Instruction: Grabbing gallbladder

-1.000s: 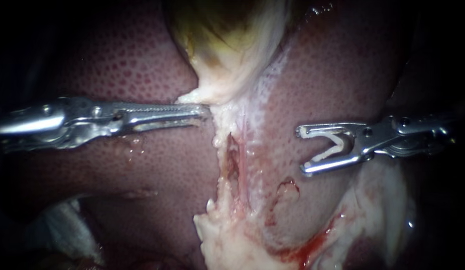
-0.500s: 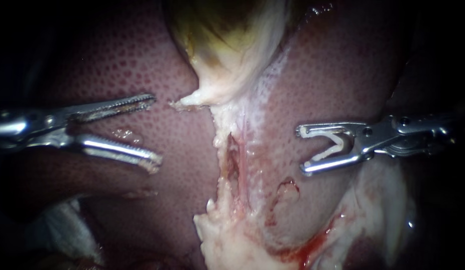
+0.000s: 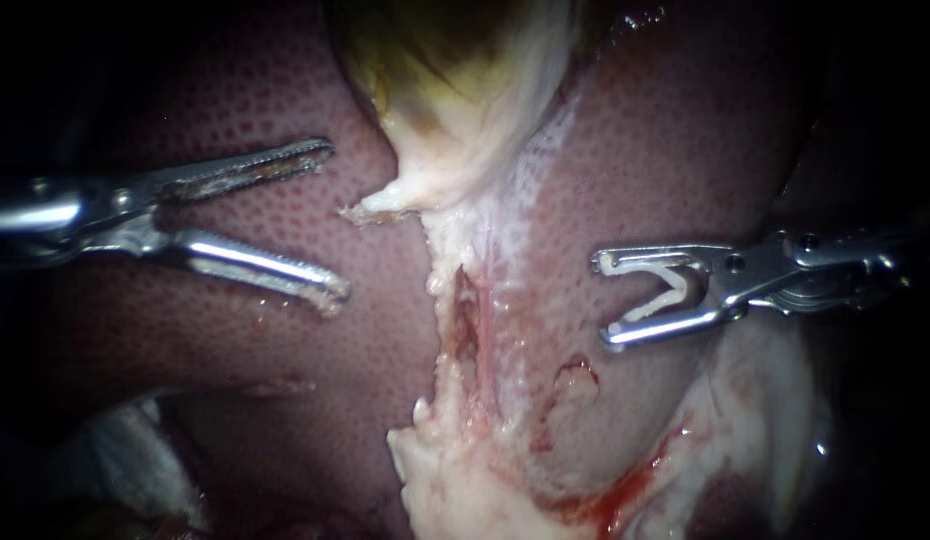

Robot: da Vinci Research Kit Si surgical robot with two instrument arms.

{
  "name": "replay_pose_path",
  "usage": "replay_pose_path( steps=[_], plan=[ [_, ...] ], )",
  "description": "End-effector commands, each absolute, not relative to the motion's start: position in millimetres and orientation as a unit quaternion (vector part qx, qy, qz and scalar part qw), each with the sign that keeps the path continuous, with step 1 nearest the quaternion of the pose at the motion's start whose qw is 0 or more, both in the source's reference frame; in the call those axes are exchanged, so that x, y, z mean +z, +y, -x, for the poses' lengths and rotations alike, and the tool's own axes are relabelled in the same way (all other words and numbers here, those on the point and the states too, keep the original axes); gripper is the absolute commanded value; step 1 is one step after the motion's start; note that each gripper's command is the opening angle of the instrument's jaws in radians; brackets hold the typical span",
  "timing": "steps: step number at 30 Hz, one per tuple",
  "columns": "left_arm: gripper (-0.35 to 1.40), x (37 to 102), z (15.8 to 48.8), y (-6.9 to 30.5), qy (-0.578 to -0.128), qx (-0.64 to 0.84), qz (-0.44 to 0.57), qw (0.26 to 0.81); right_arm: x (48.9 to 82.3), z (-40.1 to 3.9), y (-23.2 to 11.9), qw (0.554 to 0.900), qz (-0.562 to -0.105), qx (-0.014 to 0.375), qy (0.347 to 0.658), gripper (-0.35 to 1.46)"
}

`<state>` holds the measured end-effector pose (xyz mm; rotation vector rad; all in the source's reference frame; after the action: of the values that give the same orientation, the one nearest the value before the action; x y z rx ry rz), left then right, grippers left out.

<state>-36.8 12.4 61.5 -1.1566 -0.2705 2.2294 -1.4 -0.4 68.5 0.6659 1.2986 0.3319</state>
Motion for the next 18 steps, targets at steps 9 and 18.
replay_pose_path(
  steps=[9,18],
  plan=[
    [0.42,62.5,38.7,12.2,-0.113,0.84,0.44,0.299,68.5,1.4,-0.4,0.733,-0.303,0.151,0.59,0.5],
    [-0.32,63.3,38.5,12.5,-0.118,0.838,0.441,0.3,68.4,1.4,-0.4,0.733,-0.303,0.151,0.59,0.5]
  ],
)
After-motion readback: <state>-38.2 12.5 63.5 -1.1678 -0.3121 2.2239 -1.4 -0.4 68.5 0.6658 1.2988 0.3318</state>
